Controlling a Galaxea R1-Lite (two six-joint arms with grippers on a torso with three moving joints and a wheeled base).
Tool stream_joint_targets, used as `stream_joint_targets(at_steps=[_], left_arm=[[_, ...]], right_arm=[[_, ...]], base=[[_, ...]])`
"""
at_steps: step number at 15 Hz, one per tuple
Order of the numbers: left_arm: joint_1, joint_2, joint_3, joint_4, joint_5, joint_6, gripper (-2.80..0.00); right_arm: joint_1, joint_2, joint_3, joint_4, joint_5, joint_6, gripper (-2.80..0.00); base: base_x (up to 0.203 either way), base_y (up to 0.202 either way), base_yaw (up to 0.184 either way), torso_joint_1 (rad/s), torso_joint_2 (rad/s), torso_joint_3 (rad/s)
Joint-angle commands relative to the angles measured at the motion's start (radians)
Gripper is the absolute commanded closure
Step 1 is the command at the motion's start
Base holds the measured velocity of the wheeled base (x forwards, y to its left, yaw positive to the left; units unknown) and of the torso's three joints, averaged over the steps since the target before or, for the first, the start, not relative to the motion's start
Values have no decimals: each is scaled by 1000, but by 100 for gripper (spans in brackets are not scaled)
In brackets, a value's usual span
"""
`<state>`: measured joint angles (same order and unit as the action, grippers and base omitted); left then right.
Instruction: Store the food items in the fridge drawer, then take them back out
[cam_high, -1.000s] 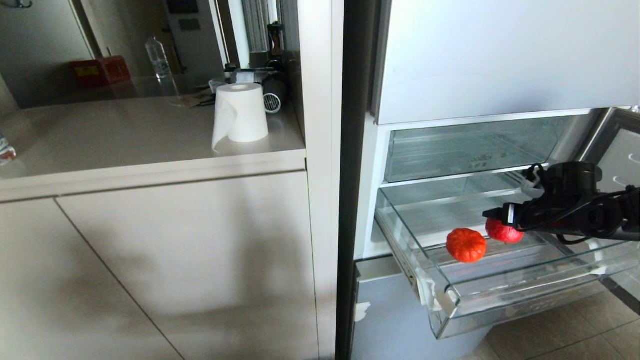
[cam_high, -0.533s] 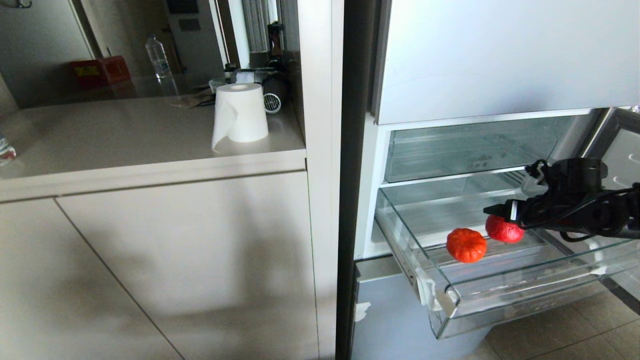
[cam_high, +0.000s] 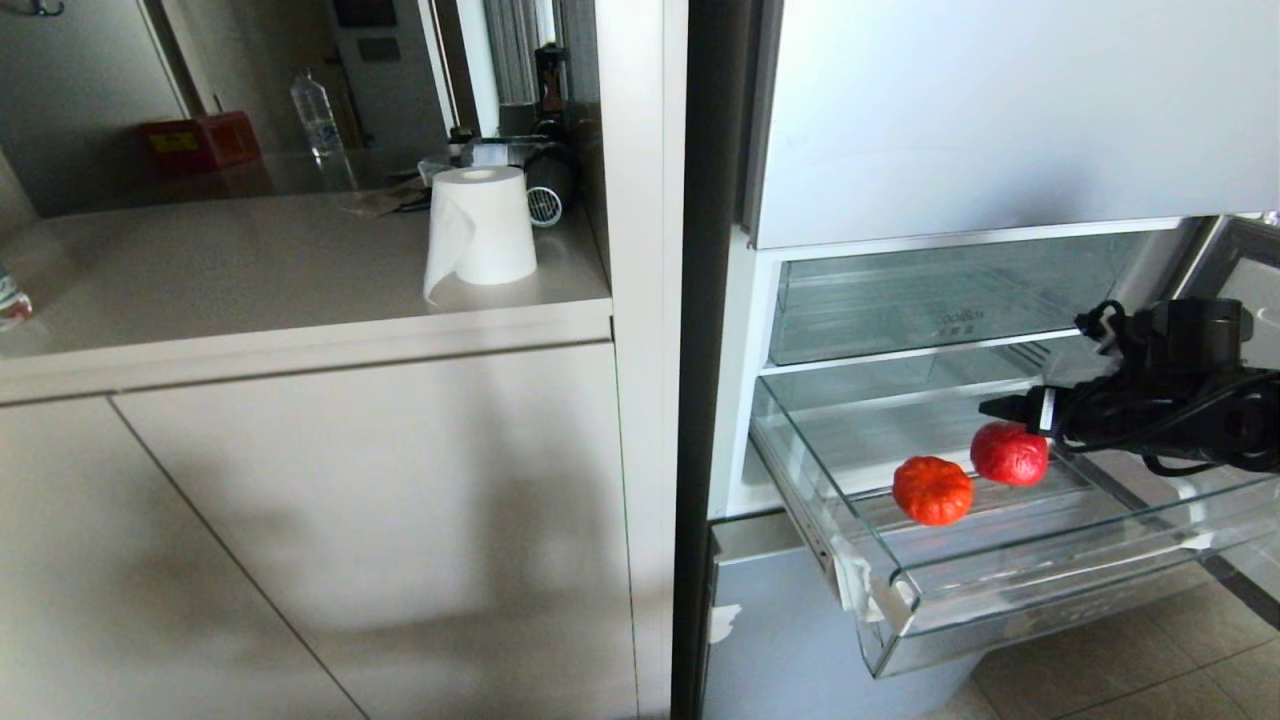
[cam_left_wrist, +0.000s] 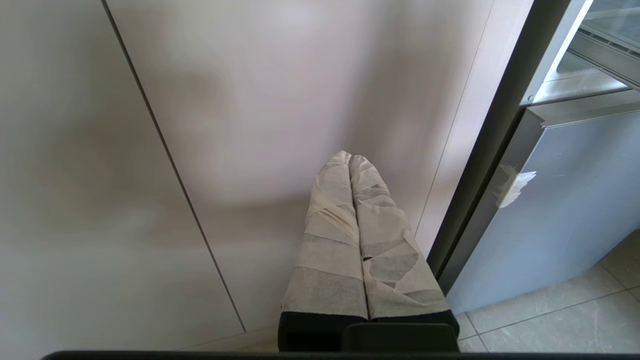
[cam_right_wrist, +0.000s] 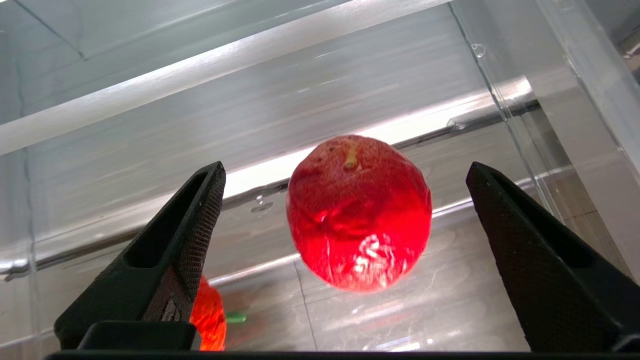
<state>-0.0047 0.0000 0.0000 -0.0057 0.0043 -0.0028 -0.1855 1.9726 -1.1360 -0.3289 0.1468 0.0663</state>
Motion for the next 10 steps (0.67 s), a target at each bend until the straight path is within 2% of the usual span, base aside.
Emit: stream_joint_targets(at_steps=[1,5,6,10], left_arm=[[0,2,0,0,0,0,0],[0,2,0,0,0,0,0],[0,2,0,0,0,0,0],[0,2,0,0,0,0,0]], right_arm=[[1,-25,10,-2,2,0,-280],[1,-53,31,-2,2,0,-280],[1,-66,43,-2,2,0,0],[0,-180,139,-10,2,14,0]], base=[[0,0,0,0,0,0],[0,0,0,0,0,0],[0,0,0,0,0,0],[0,0,0,0,0,0]])
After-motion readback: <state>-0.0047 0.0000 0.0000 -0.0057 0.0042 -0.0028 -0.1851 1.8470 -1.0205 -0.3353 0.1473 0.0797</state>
